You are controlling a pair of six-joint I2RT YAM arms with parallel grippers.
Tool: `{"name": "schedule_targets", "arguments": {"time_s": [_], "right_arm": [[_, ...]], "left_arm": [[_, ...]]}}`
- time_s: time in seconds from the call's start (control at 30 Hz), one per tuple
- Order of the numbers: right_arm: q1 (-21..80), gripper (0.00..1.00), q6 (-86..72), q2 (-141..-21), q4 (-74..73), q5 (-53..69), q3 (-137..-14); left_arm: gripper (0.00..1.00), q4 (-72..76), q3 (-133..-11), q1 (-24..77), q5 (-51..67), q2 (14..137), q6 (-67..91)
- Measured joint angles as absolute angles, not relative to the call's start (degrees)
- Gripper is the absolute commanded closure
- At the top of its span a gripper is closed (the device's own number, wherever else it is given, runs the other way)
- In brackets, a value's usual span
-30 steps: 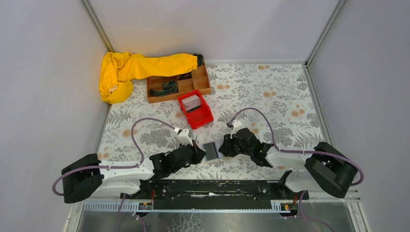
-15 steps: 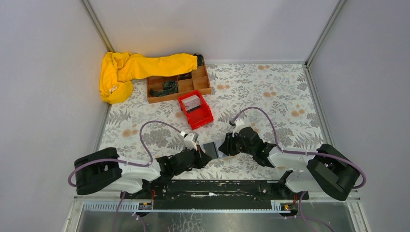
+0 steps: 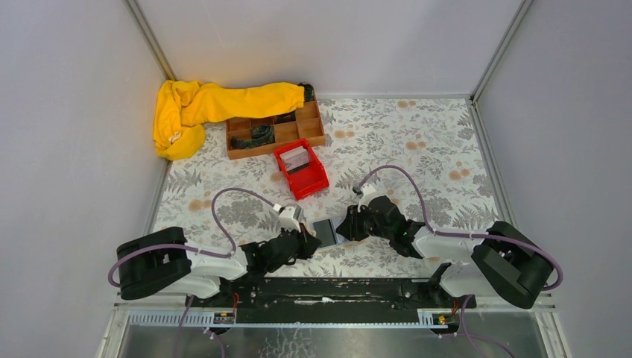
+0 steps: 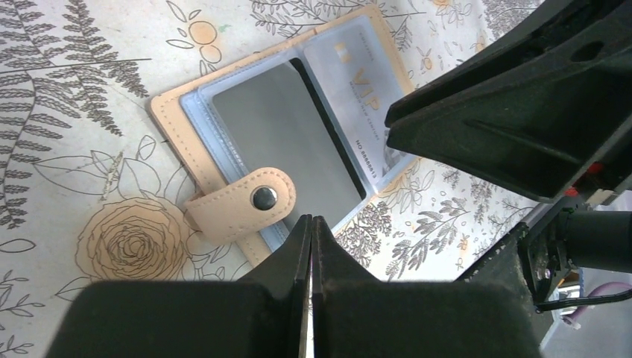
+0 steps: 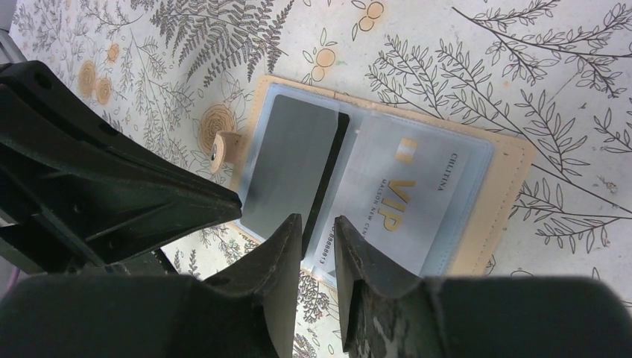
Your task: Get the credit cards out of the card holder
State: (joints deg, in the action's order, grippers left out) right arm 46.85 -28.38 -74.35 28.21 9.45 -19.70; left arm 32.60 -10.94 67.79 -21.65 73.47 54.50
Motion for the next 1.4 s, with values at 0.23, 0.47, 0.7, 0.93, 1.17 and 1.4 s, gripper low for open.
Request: {"name": "schedule_targets", "arguments": {"time_s": [0.23,0.47,0.7,0.93,1.17,1.4], "right_arm": [[46.9,0.7,-28.4,-74.9,29.0,10.2,-19.7],[46.9,0.65,-28.4,-75.6,29.2,10.2,-19.7],[46.9,0.62,-28.4,-79.2,31.0,11.2,-19.7],[46.8,0.62,-28.8,-81.9,34.3,13.0,-19.8],[46.8,0.62,-28.9,-83.2,35.6,13.2,-20.1],[46.8,0.62,-29.1,-84.6,36.9,14.2,-20.4]], "left_arm": [[1.0,34.5,-10.9,67.8,-23.3,76.9,54.5],[1.0,37.6,-10.9,67.8,-23.9,79.1,54.5],[1.0,37.7,-10.9,67.8,-24.1,79.1,54.5],[1.0,35.7,-10.5,67.8,-24.7,77.2,54.5],[1.0,32.1,-10.1,67.8,-25.5,74.9,54.5],[1.0,31.7,-10.1,67.8,-26.0,75.0,54.5]]}}
